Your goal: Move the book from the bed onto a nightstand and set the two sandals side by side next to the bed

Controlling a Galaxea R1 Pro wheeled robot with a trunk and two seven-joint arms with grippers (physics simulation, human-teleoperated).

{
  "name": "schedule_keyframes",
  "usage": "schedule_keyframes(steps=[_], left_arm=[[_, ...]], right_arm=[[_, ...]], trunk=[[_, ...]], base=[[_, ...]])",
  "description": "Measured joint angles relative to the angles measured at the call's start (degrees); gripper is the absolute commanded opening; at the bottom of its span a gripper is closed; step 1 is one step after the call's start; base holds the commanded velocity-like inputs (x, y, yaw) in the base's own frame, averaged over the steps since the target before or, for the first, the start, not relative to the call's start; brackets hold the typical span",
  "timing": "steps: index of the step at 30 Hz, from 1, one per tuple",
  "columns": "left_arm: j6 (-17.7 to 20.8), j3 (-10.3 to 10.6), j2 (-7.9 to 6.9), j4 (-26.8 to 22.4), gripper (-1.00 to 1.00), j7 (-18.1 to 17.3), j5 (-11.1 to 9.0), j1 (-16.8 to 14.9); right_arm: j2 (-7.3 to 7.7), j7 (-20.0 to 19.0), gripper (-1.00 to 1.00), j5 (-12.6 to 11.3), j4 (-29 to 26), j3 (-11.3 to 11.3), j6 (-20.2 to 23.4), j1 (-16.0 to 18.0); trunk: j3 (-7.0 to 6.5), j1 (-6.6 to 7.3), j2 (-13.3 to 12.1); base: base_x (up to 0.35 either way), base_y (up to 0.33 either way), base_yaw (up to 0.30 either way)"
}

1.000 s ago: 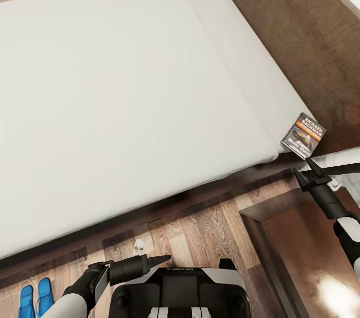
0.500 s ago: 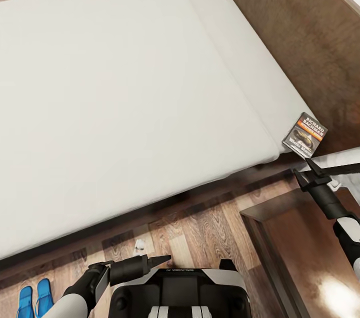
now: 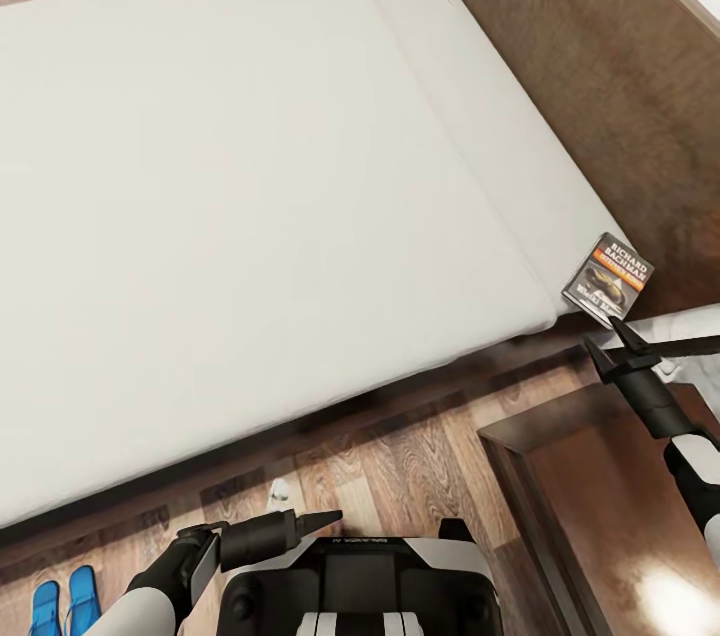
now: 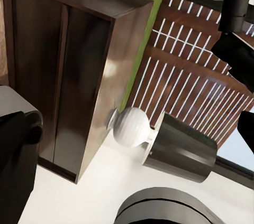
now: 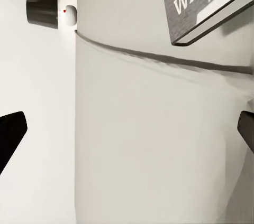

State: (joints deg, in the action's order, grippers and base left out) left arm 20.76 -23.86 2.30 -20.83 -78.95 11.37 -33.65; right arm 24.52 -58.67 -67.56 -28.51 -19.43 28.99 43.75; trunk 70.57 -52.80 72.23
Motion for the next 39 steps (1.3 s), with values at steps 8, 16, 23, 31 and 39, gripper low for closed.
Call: schedule_keyframes(steps=[8,16,23,31,39], left_arm=[[0.0,0.0,0.0,0.0,1.0,0.0,0.0,0.0],[0.0,0.0,0.0,0.0,1.0,0.0,0.0,0.0],[0.0,0.0,0.0,0.0,1.0,0.0,0.0,0.0],[0.0,0.0,0.0,0.0,1.0,0.0,0.0,0.0],[0.0,0.0,0.0,0.0,1.0,0.0,0.0,0.0]], right_arm=[[0.03,0.0,1.0,0.0,0.0,0.0,0.0,0.0],[0.08,0.0,1.0,0.0,0.0,0.0,0.0,0.0],[0.08,0.0,1.0,0.0,0.0,0.0,0.0,0.0],[0.08,0.0,1.0,0.0,0.0,0.0,0.0,0.0],[0.08,0.0,1.0,0.0,0.0,0.0,0.0,0.0]], trunk=[[0.0,0.01,0.0],[0.0,0.0,0.0],[0.0,0.01,0.0],[0.0,0.0,0.0],[0.35,-0.43,0.8]], base=[[0.091,-0.089,0.0],[0.013,-0.013,0.0],[0.052,-0.029,0.0],[0.072,-0.036,0.0],[0.002,-0.001,0.0]])
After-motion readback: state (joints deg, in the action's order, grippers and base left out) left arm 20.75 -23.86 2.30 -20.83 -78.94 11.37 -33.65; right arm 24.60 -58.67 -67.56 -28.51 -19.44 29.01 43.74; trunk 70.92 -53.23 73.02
